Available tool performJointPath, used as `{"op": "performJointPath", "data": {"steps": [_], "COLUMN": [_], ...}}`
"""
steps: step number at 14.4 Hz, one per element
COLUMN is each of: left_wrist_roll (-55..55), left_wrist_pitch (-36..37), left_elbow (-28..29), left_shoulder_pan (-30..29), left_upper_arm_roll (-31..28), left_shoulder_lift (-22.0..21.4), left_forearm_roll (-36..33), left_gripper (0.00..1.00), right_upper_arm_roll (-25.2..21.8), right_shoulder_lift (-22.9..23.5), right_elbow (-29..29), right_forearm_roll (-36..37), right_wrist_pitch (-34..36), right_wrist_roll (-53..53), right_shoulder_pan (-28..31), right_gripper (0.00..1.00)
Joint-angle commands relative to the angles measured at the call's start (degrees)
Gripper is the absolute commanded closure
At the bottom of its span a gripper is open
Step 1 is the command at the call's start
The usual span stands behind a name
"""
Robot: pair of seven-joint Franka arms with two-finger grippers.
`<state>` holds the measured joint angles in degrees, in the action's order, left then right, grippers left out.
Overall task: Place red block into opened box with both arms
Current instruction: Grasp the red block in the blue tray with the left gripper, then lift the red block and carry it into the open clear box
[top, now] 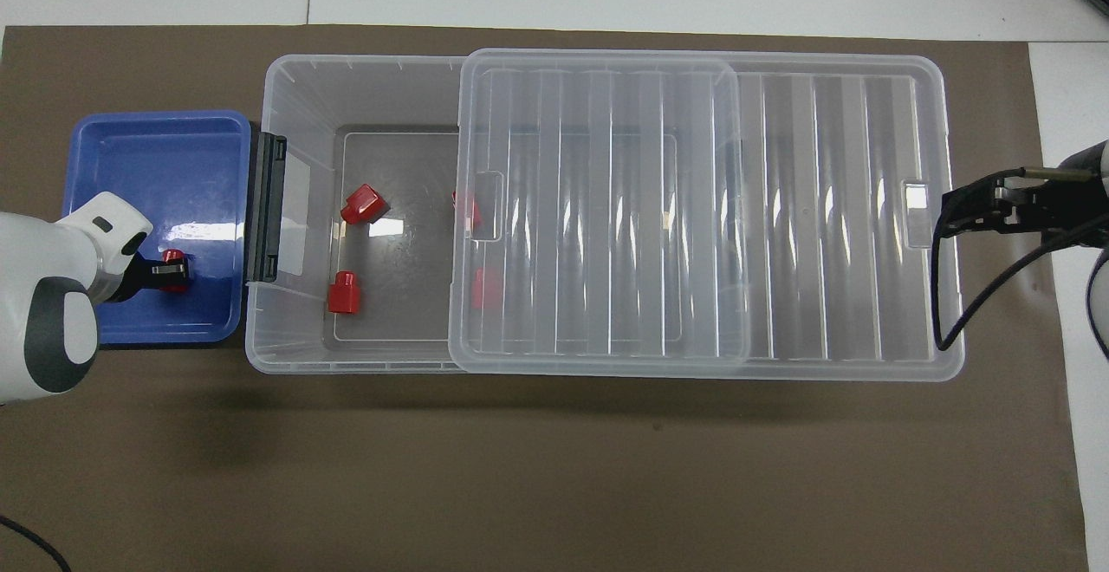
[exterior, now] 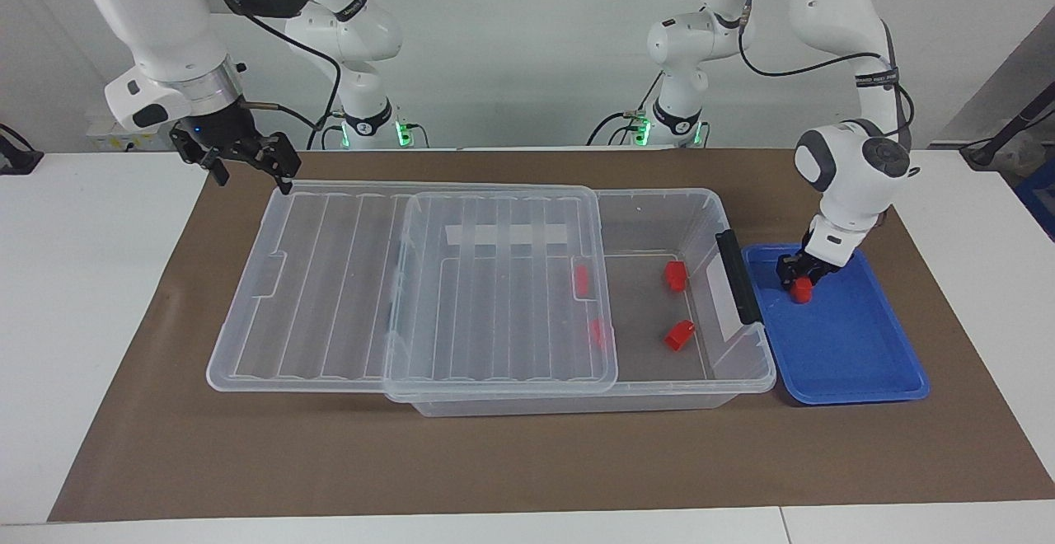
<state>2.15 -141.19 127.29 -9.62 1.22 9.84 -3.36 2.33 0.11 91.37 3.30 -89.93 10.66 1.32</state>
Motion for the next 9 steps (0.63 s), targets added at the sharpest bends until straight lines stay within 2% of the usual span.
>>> {"op": "performJointPath", "data": {"steps": [1,3,4,7,9], "left_wrist_roll": [-0.57,-0.66,-0.66,-0.75,-1.27], "left_wrist_pitch": [-0.15,4.93,9.74,27.40,35.68], "left_elbow": [1.04,-1.23,-3.69,-16.32,-23.37], "left_shoulder_pan": [-0.04,0.31,0.39,0.57,0.66], "left_upper_arm_roll": [0.01,0.10,0.10,0.45,0.62], "left_shoulder_lift": [-0.70,-1.48,-2.27,-2.55,-2.46], "left_forearm_roll": [-0.07,-0.07,-0.07,-0.07,1.85], "left_gripper": [1.00,1.00,1.00,1.00,1.00], "right_upper_arm_roll": [0.30,0.30,0.30,0.22,0.13], "right_shoulder_lift": [-1.25,-0.81,-0.81,-0.64,-0.81], "right_elbow": [1.45,0.57,0.57,0.04,0.39], "right_forearm_roll": [-0.05,-1.01,-1.62,-2.33,-2.25], "right_wrist_pitch": [-0.77,-0.60,-0.51,-0.25,-0.25], "right_wrist_roll": [1.21,1.38,1.38,1.03,0.42], "right_shoulder_pan": [0.35,0.44,0.44,0.79,0.71], "right_gripper": [0.00,0.00,0.00,0.00,0.00]}}
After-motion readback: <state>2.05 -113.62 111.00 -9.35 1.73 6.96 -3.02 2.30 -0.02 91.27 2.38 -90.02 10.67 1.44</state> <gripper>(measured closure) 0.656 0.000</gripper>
